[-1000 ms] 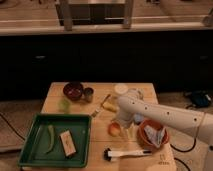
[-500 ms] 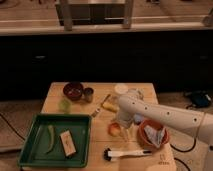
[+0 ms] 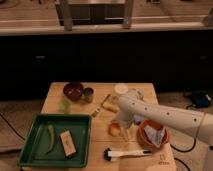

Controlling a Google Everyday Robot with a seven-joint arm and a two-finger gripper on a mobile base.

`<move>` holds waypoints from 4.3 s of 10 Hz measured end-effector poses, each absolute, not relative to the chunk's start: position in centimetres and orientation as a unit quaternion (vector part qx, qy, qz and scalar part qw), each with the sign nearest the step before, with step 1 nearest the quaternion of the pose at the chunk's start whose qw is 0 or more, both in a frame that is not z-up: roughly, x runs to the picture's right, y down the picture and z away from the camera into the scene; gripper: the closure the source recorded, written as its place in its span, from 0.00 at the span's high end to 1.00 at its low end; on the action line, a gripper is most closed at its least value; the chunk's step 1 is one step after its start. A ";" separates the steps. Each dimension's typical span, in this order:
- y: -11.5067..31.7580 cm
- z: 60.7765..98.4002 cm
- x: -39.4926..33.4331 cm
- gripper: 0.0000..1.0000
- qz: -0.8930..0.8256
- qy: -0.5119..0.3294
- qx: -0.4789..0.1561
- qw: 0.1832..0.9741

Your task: Place apple in plastic cup

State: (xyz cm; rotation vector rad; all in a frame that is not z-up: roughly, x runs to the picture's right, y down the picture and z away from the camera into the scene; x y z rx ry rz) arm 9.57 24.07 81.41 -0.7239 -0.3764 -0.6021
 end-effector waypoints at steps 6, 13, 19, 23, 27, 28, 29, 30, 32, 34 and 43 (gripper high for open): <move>24.1 81.4 9.7 0.80 -0.296 -0.181 -0.346 0.872; 24.1 81.5 9.5 0.80 -0.304 -0.183 -0.346 0.868; 24.1 81.5 9.5 0.80 -0.311 -0.185 -0.345 0.866; 24.2 81.6 9.5 0.80 -0.320 -0.186 -0.344 0.863; 24.2 81.6 9.5 0.80 -0.322 -0.187 -0.344 0.862; 24.2 81.6 9.4 0.80 -0.324 -0.188 -0.344 0.861; 24.3 81.6 9.4 0.80 -0.325 -0.188 -0.344 0.861; 24.3 81.7 9.5 0.80 -0.326 -0.188 -0.344 0.860; 24.3 81.7 9.5 0.80 -0.327 -0.189 -0.344 0.860; 24.3 81.8 9.5 0.80 -0.328 -0.190 -0.344 0.859; 24.4 81.8 9.9 0.80 -0.337 -0.191 -0.343 0.856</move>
